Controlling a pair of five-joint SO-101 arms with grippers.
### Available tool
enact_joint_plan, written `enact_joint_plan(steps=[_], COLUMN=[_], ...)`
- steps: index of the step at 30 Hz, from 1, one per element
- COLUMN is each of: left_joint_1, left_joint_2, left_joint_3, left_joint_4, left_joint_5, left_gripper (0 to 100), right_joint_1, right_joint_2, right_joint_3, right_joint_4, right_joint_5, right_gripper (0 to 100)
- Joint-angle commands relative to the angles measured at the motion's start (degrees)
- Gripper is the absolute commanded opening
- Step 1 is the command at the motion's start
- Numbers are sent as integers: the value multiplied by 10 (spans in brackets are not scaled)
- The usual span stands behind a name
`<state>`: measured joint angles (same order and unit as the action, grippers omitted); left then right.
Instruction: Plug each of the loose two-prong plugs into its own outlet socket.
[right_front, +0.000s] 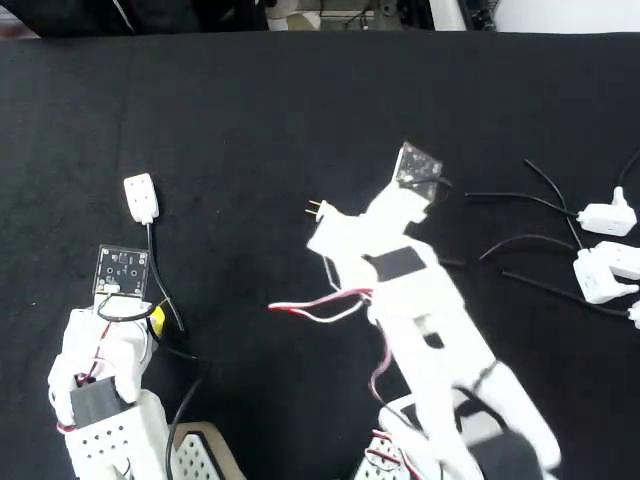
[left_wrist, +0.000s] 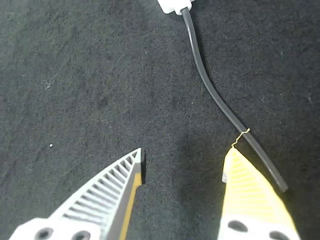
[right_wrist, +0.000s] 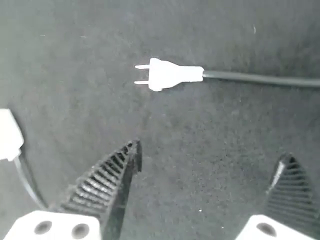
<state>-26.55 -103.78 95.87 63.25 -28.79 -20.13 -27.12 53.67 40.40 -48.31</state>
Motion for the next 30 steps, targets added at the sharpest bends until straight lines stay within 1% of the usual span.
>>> enact_joint_plan(steps=[1,5,9,12,14,16,18,20,22,30], left_joint_1=[-1,-1,-1,0,0,0,0,0,0,0], left_joint_2=[-5,-5,-5,-5,-5,-5,-5,-5,-5,-5], left_joint_3=[3,3,4,4,4,4,4,4,4,4], left_joint_4=[2,2,2,2,2,2,2,2,2,2], left_joint_5=[-4,-4,-4,-4,-4,-4,-4,-4,-4,-4], left_gripper=[259,259,259,259,259,259,259,259,259,259], right_joint_1=[-4,20,39,36,33,32,31,31,31,34], right_joint_2=[104,191,202,208,209,220,244,272,294,312], right_joint_3=[-69,-145,-172,-173,-170,-169,-173,-174,-174,-176], right_joint_4=[-30,-31,-31,-33,-55,-86,-120,-155,-178,-180], right_joint_5=[-62,-152,-193,-240,-260,-278,-297,-303,-298,-292], right_gripper=[399,399,399,399,398,375,319,259,223,253])
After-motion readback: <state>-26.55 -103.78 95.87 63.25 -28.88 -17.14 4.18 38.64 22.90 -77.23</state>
